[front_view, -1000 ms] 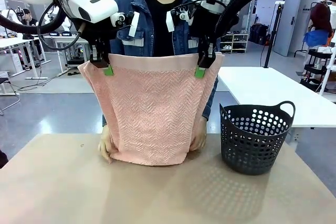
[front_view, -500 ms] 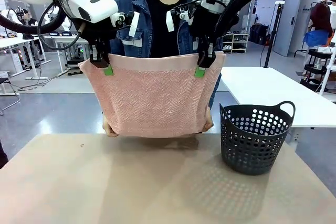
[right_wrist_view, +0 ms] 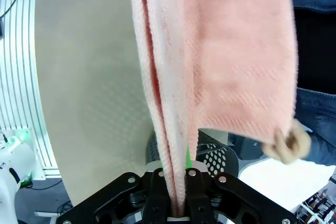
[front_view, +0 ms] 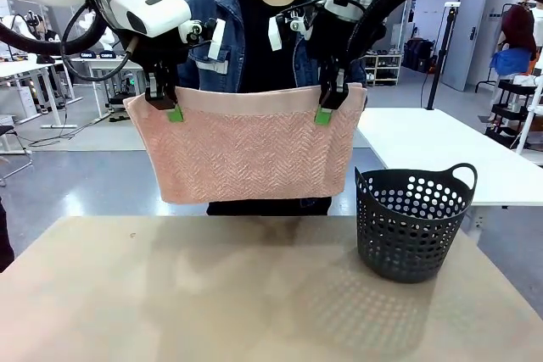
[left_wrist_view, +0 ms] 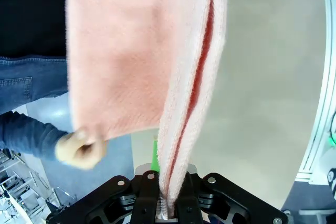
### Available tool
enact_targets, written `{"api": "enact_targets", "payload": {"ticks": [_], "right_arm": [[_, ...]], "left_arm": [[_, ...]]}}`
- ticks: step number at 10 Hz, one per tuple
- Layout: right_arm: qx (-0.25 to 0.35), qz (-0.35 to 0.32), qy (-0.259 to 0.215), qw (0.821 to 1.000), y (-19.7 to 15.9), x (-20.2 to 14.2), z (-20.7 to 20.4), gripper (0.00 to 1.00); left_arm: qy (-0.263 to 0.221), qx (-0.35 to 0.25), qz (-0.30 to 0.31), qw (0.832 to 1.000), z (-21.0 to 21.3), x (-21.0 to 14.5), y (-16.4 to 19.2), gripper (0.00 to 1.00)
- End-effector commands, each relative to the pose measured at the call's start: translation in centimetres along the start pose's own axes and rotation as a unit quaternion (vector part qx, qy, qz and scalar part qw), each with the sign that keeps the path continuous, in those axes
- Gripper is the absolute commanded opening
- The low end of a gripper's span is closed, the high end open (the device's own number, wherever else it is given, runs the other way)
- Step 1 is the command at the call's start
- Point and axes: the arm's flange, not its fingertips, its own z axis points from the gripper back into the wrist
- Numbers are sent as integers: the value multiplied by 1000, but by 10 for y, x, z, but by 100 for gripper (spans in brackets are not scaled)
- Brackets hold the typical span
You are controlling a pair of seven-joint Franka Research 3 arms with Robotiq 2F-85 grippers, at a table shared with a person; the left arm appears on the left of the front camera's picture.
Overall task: Fold the towel.
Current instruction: Release the end of the 100 cm Hotel Towel you were holding.
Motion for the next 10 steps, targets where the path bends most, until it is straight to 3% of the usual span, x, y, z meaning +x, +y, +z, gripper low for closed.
{"api": "enact_targets", "payload": {"ticks": [1,10], "right_arm": [[1,7,1,1000,0,-2,1,0],[1,7,1,1000,0,-2,1,0]], "left_arm": [[1,0,-9,1000,2,-2,1,0],[1,0,-9,1000,2,-2,1,0]]}}
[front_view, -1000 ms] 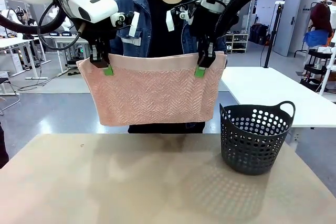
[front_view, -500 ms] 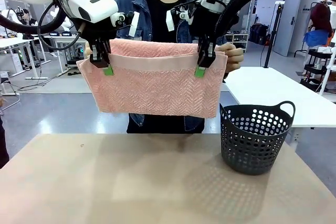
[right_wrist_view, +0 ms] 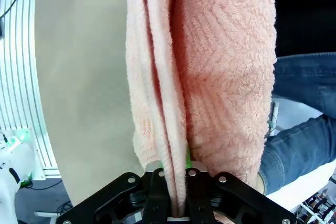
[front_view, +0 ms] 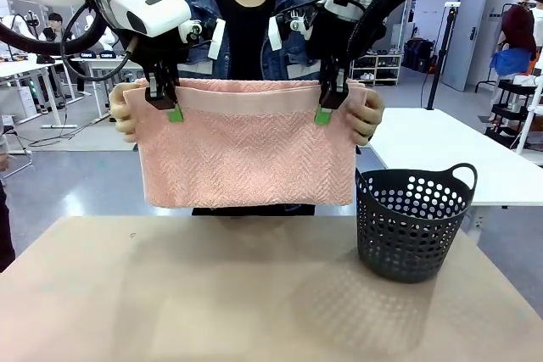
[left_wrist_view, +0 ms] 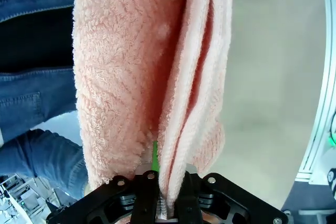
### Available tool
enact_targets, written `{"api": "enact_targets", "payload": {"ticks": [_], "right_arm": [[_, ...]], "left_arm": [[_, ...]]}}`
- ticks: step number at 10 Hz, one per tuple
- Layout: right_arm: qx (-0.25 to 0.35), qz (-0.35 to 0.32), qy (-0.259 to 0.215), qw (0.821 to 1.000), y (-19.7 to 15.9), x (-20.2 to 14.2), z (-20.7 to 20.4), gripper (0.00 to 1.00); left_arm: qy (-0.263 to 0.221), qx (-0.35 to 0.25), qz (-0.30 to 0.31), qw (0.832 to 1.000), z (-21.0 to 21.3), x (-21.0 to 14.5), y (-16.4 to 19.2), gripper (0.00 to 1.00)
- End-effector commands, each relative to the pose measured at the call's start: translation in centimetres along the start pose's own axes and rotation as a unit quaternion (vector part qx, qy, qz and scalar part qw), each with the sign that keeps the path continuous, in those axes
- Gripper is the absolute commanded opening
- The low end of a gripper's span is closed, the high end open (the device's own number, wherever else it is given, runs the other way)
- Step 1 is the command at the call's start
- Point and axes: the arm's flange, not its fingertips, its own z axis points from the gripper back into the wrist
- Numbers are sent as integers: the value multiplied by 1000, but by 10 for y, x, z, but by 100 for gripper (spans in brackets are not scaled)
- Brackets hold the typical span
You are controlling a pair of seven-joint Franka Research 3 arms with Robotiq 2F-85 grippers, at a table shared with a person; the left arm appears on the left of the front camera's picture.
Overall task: Fold the towel.
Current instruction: Release the end of the 100 cm Hotel Towel you were holding.
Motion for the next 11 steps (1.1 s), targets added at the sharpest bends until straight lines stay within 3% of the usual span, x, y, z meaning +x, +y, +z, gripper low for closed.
{"api": "enact_targets", "payload": {"ticks": [1,11], "right_arm": [[1,6,2,1000,0,-2,1,0],[1,6,2,1000,0,-2,1,0]], "left_arm": [[1,0,-9,1000,2,-2,1,0],[1,0,-9,1000,2,-2,1,0]]}}
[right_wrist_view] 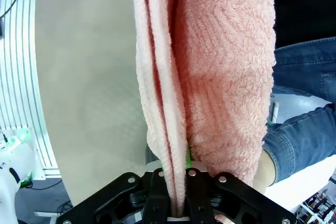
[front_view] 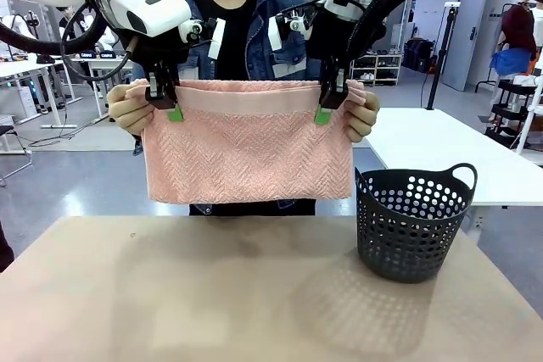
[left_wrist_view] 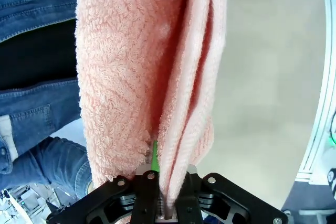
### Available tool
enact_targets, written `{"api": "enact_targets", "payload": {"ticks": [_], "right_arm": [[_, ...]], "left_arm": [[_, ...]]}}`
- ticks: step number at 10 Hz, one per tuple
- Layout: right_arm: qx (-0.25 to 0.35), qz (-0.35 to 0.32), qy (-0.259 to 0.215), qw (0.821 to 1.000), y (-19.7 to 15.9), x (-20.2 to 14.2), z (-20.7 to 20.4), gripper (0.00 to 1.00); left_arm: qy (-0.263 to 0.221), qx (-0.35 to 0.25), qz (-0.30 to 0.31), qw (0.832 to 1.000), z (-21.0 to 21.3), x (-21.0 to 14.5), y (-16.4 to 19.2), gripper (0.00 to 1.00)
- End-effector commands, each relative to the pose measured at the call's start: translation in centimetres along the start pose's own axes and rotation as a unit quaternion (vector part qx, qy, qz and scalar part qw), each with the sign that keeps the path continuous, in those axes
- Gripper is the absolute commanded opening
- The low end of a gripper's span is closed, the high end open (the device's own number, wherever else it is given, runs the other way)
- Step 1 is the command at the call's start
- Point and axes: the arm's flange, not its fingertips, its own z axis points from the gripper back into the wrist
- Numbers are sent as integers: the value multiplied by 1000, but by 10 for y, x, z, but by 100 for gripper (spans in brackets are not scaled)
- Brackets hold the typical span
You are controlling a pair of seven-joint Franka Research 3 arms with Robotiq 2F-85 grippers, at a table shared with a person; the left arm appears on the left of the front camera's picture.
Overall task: Fold the towel.
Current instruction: Release the end of the 100 cm Hotel Towel you were holding.
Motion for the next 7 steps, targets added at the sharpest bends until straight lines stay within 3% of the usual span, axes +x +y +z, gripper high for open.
{"api": "enact_targets", "payload": {"ticks": [1,7], "right_arm": [[0,6,1,1000,0,-2,1,0],[0,6,1,1000,0,-2,1,0]], "left_arm": [[1,-1,-9,1000,2,-2,1,0],[1,-1,-9,1000,2,-2,1,0]]}}
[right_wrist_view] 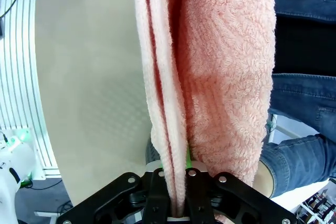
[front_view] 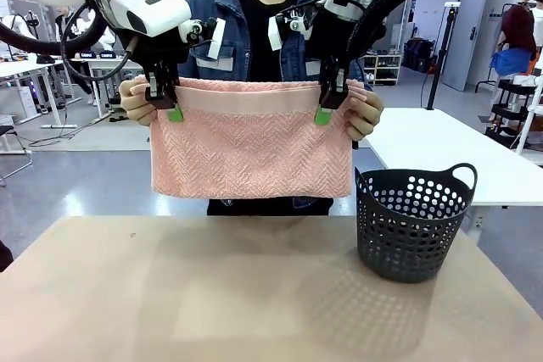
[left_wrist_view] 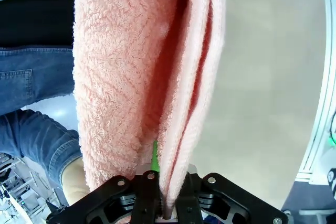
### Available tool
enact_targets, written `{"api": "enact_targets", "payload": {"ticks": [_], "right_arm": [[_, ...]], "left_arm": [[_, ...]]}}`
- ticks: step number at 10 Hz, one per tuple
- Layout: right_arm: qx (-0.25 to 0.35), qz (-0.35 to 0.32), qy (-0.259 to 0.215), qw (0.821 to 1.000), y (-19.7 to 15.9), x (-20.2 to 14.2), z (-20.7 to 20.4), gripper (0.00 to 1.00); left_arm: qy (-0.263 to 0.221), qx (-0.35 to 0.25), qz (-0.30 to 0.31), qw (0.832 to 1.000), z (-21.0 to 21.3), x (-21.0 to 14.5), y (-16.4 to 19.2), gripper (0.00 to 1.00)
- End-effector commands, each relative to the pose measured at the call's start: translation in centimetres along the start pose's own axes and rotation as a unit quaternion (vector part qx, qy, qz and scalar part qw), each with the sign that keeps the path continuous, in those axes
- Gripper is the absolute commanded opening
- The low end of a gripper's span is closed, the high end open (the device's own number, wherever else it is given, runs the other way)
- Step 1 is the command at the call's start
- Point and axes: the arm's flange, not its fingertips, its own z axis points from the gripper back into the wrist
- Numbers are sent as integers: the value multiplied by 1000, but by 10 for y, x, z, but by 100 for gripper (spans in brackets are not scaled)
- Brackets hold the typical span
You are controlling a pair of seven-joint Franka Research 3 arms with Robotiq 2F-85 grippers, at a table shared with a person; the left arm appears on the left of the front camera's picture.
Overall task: Fold the towel.
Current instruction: Release the end of the 100 cm Hotel Towel you were holding.
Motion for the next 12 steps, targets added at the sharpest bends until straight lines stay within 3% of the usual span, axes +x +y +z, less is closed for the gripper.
{"api": "enact_targets", "payload": {"ticks": [1,2,3,4,5,6,7,8,9,10,12], "right_arm": [[0,0,0,1000,0,0,0,13],[2,2,-1,1000,-1,-5,2,40],[0,-3,-1,1000,-3,-6,6,49],[-4,-7,1,1000,-6,-8,8,75],[1,-11,-2,1000,-9,-8,9,53],[1,-16,0,1000,-12,-8,11,100],[-1,-19,-2,1000,-13,-7,14,88],[-3,-25,-3,1000,-16,-7,17,100],[-5,-28,-1,1000,-16,-7,21,100],[-7,-29,0,1000,-13,-6,30,100],[-13,-52,-29,998,2,-13,80,100]], "left_arm": [[0,0,0,1000,0,0,0,39],[2,10,-9,1000,4,1,1,39],[1,11,-1,1000,5,1,3,74],[-1,8,8,1000,7,1,4,43],[0,10,8,1000,8,0,5,100],[-1,11,13,1000,12,-1,8,77],[-3,12,23,1000,14,-3,10,100],[-4,9,29,1000,17,-4,11,100],[-6,8,29,1000,22,-4,11,100],[-44,-30,34,998,32,-3,9,100],[-31,-23,96,995,75,-11,5,100]]}}
